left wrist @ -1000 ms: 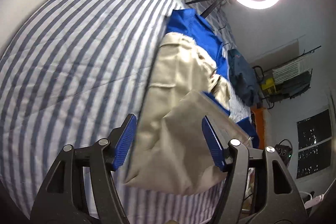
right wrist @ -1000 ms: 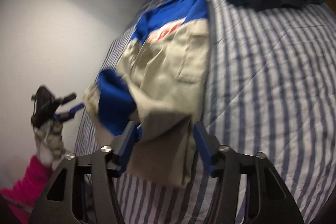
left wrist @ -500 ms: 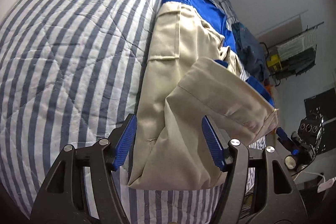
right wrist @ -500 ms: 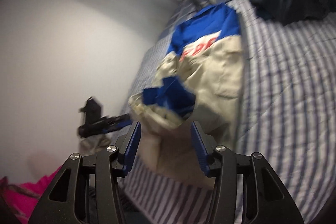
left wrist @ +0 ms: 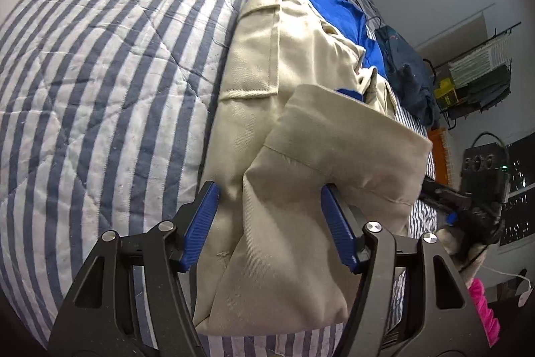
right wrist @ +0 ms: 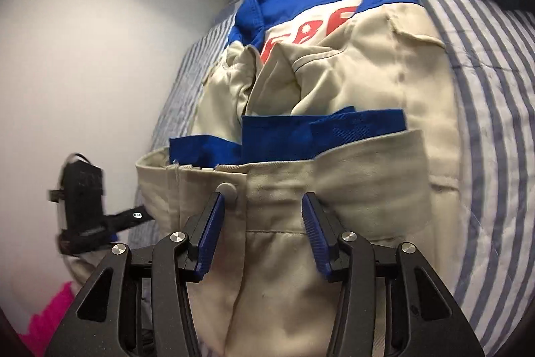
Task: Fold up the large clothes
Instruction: 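Lay the folded hem over the jacket body with both grippers, then release the jacket and lift both tools toward the blue collar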
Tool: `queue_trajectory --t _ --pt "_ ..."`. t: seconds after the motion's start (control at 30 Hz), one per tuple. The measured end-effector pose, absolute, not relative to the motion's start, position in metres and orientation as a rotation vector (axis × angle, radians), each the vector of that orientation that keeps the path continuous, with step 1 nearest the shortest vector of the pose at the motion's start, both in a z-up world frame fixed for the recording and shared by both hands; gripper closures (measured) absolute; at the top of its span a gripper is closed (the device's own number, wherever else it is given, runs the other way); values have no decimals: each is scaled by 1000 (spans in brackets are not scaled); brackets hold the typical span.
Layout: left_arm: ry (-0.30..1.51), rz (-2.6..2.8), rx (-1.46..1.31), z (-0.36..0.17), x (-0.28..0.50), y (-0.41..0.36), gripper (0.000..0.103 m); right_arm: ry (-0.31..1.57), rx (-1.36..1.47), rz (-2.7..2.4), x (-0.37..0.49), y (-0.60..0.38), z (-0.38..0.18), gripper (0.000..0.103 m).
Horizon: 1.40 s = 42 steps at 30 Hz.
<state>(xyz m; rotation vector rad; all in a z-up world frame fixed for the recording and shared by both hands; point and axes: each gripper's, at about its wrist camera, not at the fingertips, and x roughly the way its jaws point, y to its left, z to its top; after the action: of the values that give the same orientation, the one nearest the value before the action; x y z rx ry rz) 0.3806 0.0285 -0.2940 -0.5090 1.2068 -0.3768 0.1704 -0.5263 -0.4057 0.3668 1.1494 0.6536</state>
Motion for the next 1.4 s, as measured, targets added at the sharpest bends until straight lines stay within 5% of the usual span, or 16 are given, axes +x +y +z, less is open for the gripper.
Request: queue_trajectory --t 0.17,0.6,0.67,0.77,0.93,1.0,1.07,1.13,1.23,1.4 --pt "1214 -409 -520 -297 380 30 57 1066 290 633 143 -581 -378 56" --pt "1221 -419 -514 -301 370 30 58 1209 233 622 126 -593 -421 56" --pt "1222 -424 -485 -299 367 28 76 1208 258 635 124 -597 -419 59" --pt "1228 -449 -522 -298 364 31 83 1199 292 691 118 -601 -414 74" --pt "1222 -459 -538 -294 357 33 81 1191 312 709 115 -601 -416 75" --pt "1227 -459 -546 -296 357 32 65 1191 325 729 116 -600 -417 72" --pt "1232 -454 -540 -299 356 29 64 1198 336 723 118 -598 -420 72" --pt "1240 -459 -507 -298 354 24 76 1206 361 714 119 -594 -427 72" --pt "1233 -438 -511 -294 348 24 94 1208 305 702 114 -585 -425 89" --pt "1171 -312 -458 -264 326 31 97 1157 297 695 93 -585 -396 98"
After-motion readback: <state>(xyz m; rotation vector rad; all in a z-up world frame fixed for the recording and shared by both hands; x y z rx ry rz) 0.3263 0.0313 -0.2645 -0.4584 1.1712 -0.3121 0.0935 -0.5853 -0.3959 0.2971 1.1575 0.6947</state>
